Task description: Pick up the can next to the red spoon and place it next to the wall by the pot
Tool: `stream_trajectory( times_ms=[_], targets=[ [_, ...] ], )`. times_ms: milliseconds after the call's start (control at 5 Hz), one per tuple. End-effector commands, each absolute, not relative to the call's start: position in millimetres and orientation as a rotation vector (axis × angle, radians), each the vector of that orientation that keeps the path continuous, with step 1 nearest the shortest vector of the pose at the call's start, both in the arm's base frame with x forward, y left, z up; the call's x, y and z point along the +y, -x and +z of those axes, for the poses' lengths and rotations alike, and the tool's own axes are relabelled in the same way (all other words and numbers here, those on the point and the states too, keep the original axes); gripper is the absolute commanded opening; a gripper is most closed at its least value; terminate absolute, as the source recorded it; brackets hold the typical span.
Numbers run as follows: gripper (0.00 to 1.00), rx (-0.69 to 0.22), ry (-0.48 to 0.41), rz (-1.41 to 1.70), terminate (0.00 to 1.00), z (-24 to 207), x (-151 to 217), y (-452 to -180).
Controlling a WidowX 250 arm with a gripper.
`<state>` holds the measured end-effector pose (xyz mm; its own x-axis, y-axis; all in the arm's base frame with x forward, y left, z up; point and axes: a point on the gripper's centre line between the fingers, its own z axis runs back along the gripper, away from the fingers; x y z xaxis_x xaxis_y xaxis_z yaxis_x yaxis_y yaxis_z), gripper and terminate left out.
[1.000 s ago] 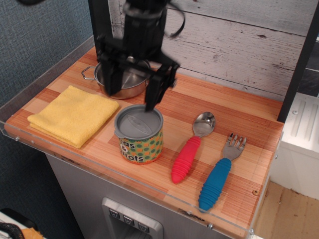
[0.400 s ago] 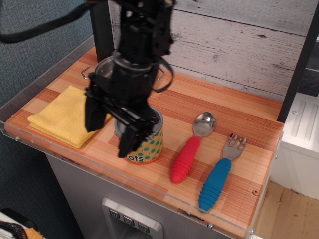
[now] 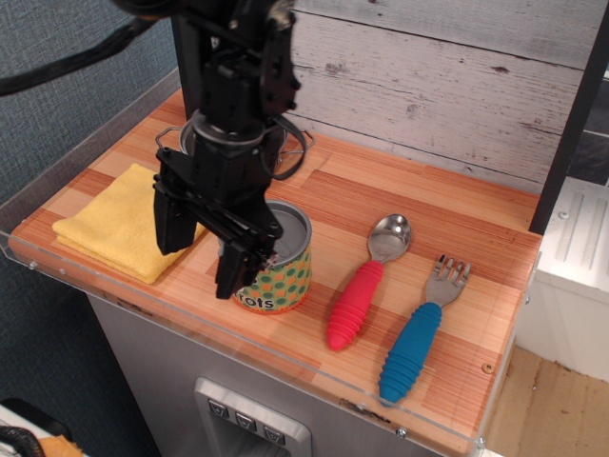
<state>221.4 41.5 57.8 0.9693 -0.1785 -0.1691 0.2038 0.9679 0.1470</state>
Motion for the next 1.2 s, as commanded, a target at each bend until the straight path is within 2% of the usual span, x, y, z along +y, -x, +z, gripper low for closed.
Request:
stream_trajectory(
  times_ms=[0, 200, 600, 800, 1000],
  targets=[
    [1.00, 0.027, -0.168, -0.322, 0.00, 55.8, 44.7, -242.6],
    [1.00, 0.026, -0.168, -0.308, 0.00, 59.6, 46.8, -249.9],
    [1.00, -0.039, -0.120, -0.344, 0.00, 63.8, 49.2, -278.1],
    [1.00, -0.060, -0.161, -0.342, 0.00, 67.1, 48.2, -291.4],
    [1.00, -0.071, -0.161, -0.359, 0.00, 68.8, 43.8, -306.7]
  ],
)
